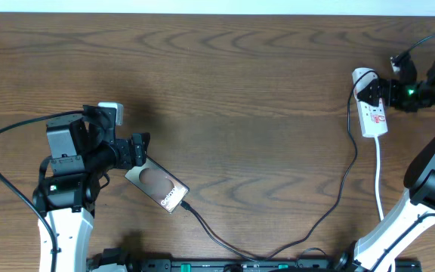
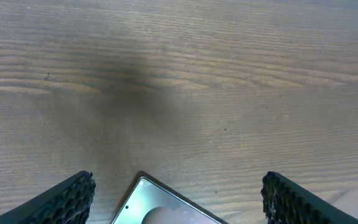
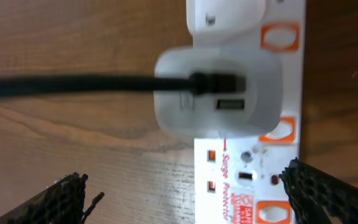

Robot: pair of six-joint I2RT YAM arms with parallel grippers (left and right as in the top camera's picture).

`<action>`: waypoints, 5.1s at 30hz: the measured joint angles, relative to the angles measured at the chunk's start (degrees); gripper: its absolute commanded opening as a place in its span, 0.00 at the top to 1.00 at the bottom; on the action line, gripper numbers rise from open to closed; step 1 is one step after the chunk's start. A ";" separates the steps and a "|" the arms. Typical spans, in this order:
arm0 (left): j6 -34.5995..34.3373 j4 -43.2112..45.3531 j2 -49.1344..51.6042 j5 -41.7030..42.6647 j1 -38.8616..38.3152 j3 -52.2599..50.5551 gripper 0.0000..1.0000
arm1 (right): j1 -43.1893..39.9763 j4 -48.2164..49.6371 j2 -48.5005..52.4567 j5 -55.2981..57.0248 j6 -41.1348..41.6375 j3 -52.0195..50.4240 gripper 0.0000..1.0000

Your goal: Plug charger to phone and switch on socket

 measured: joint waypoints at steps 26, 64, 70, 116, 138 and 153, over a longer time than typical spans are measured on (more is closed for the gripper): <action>0.02 0.00 0.00 0.00 0.00 0.00 0.14 | 1.31 6.91 1.95 -0.74 2.34 -2.38 0.01; 0.00 0.02 0.00 0.00 0.00 0.00 0.14 | 2.49 6.36 2.05 0.13 5.53 -2.75 0.01; 0.00 0.00 0.00 0.00 0.00 0.00 0.14 | 2.73 6.75 1.79 1.01 5.79 -3.15 0.01; 0.02 0.00 0.00 0.00 0.00 0.00 0.14 | 2.91 1.33 3.52 1.25 5.75 5.99 0.01; 0.02 0.02 0.00 0.00 0.00 0.00 0.14 | 3.39 0.22 7.04 2.43 5.51 6.23 0.01; 0.02 0.02 0.00 0.00 0.00 0.00 0.14 | 2.82 -4.90 7.76 2.51 5.03 9.03 0.01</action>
